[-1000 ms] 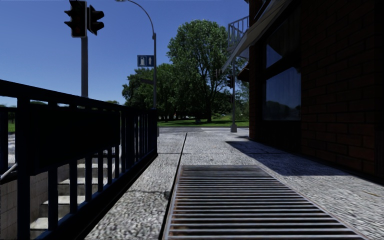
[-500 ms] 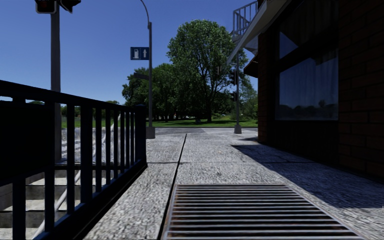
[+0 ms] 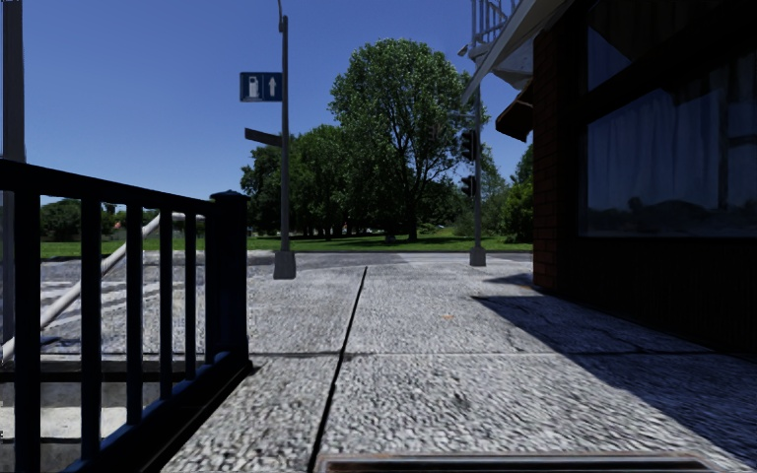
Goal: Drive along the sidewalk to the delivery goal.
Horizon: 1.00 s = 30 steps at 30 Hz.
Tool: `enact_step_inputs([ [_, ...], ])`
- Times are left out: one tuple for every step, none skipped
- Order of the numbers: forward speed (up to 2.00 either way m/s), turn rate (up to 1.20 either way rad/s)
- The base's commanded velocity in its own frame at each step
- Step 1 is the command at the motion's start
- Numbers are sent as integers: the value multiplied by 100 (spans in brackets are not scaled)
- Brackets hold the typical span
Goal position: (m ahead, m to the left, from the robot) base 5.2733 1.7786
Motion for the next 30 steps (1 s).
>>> enact_step_inputs([
  [200,0],
  [200,0],
  [200,0],
  [200,0],
  [200,0],
  [200,0],
  [200,0],
  [200,0],
  [200,0],
  [200,0],
  [200,0],
  [200,0],
  [193,0],
  [176,5],
  [155,14],
  [155,14],
  [137,23],
  [128,26],
  [128,26],
  [126,26],
  [125,27],
  [125,27],
  [125,27],
  [125,27],
  [125,27],
  [125,27],
  [125,27],
  [125,27],
  [129,27],
  [129,27],
])
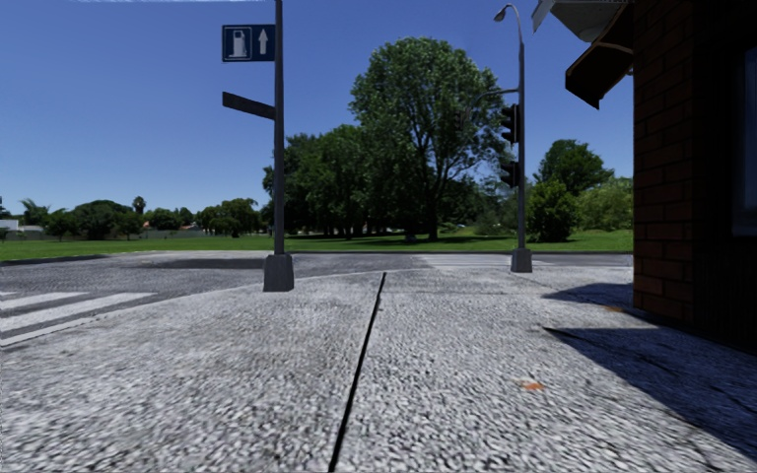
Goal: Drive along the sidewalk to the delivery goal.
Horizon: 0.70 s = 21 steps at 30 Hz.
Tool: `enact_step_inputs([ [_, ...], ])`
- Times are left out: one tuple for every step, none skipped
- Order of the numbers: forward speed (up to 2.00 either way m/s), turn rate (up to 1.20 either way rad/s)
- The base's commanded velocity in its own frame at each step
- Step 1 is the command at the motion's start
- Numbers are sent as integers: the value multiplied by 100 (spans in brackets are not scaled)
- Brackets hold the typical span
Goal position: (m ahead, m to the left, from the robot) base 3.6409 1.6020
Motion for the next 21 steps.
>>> enact_step_inputs([
  [133,27],
  [134,27],
  [134,27],
  [136,27],
  [143,27],
  [143,27],
  [148,27],
  [150,27],
  [151,27],
  [151,27],
  [151,27],
  [151,27],
  [151,27],
  [151,32],
  [151,38],
  [151,39],
  [151,39],
  [151,39],
  [151,39],
  [151,39],
  [151,39],
])
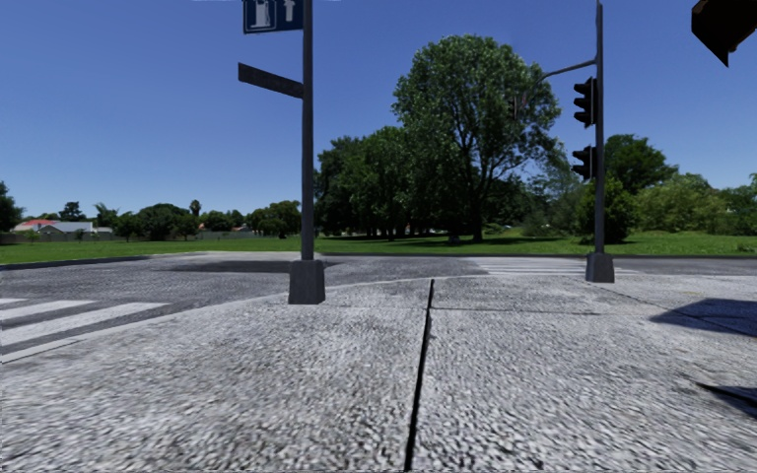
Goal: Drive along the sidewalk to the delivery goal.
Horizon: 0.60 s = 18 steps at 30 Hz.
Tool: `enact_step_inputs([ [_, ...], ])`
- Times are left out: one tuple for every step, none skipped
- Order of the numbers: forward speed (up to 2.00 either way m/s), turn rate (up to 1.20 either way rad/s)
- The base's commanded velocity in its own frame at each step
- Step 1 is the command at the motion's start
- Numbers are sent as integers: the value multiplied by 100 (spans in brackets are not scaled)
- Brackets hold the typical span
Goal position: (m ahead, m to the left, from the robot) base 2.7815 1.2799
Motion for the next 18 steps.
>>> enact_step_inputs([
  [151,39],
  [151,39],
  [151,39],
  [151,39],
  [151,39],
  [151,39],
  [151,39],
  [151,39],
  [151,43],
  [151,48],
  [151,48],
  [151,50],
  [151,50],
  [151,50],
  [151,51],
  [151,52],
  [151,54],
  [151,54],
])
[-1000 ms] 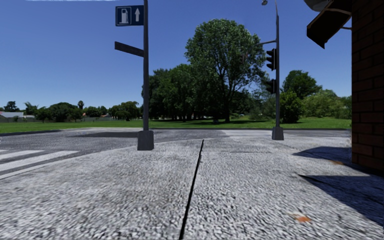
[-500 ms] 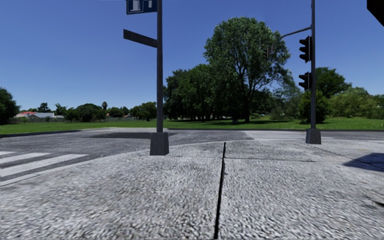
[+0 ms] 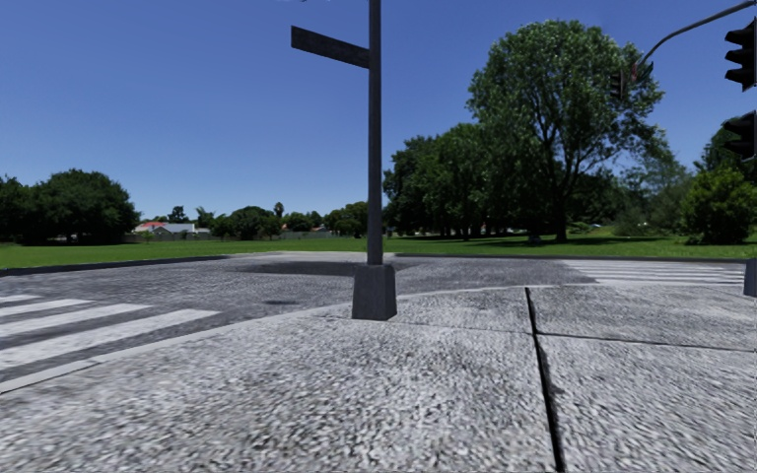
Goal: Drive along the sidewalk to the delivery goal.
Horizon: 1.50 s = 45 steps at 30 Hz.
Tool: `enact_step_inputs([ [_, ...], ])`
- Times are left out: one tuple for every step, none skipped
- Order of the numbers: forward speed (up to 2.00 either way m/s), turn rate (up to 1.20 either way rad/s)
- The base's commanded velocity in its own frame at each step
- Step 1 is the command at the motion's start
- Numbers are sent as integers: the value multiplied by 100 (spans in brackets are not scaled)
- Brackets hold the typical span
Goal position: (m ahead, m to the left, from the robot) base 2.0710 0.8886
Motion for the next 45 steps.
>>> enact_step_inputs([
  [151,54],
  [151,55],
  [151,56],
  [151,56],
  [151,56],
  [151,56],
  [151,57],
  [151,57],
  [151,57],
  [151,57],
  [151,57],
  [151,57],
  [151,57],
  [151,57],
  [151,57],
  [151,57],
  [151,57],
  [151,57],
  [151,57],
  [151,57],
  [151,57],
  [151,57],
  [151,57],
  [151,57],
  [151,57],
  [151,57],
  [151,58],
  [151,58],
  [151,64],
  [151,67],
  [151,67],
  [151,67],
  [151,67],
  [151,67],
  [151,67],
  [149,62],
  [139,13],
  [57,0],
  [57,0],
  [0,0],
  [0,0],
  [0,0],
  [0,0],
  [0,0],
  [0,0],
])
